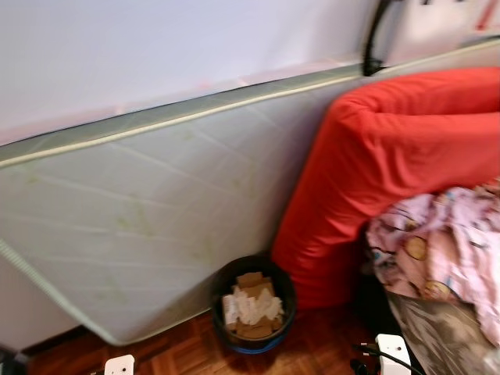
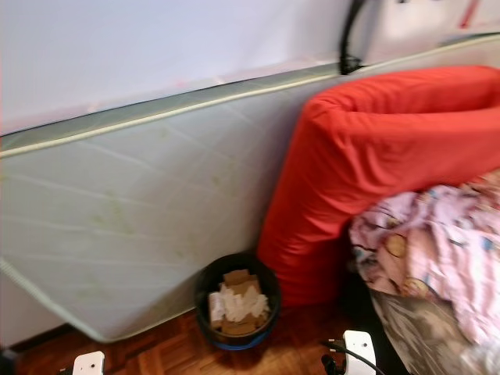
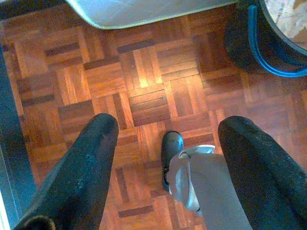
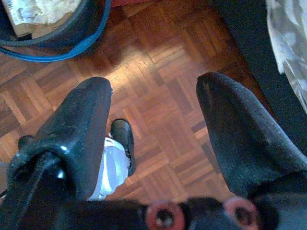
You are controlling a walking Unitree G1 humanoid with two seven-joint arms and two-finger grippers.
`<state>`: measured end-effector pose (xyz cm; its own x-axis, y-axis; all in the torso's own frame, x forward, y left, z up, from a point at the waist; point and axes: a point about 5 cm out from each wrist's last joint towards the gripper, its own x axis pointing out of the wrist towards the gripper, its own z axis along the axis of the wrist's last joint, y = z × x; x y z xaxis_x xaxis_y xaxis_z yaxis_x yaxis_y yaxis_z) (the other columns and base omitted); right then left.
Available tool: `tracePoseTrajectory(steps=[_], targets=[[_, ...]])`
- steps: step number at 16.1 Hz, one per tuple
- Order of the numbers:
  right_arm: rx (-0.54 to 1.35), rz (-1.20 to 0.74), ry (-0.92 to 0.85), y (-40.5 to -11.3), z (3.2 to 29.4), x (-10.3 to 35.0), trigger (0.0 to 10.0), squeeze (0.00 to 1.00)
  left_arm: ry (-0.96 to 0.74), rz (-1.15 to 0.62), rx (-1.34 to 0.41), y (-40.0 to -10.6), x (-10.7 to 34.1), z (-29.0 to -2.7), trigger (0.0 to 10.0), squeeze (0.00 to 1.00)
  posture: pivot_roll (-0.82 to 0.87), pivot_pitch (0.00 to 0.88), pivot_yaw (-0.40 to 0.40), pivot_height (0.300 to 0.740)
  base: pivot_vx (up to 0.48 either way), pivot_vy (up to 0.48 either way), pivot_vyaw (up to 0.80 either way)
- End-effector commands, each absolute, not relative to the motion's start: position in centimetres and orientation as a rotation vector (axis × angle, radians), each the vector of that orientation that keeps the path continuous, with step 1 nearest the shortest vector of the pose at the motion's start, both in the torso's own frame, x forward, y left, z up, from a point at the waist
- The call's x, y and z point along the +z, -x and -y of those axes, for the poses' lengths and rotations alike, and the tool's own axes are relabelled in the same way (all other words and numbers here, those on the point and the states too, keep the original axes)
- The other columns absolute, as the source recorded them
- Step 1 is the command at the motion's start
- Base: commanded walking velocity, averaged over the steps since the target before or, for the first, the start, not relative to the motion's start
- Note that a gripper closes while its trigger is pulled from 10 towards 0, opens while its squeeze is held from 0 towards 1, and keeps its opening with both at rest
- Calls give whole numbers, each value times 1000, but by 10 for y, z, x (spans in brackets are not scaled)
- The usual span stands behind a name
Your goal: Clean up the room
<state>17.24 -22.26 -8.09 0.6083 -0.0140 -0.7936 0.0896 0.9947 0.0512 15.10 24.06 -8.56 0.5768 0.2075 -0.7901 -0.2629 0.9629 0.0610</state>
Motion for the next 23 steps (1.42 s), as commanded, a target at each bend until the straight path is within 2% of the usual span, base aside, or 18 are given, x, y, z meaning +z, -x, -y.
tracePoseTrajectory(steps=[1,18,20,23], targets=[[-57,-931,-87,-169,223,-83,10000,0,63,-934,278,-148,-87,-240,10000,0,-27,0,-4,740,0,-274,-769],[-54,-934,-91,-169,222,-83,10000,0,17,-932,239,-154,-87,-231,10000,0,-23,0,-3,740,0,-22,-761],[-54,-933,-92,-169,222,-83,10000,0,10,-931,228,-154,-87,-231,10000,0,-23,0,-3,740,0,-411,-756],[-52,-933,-92,-169,221,-83,10000,0,25,-930,240,-154,-87,-231,10000,0,-23,0,-2,740,0,0,-760]])
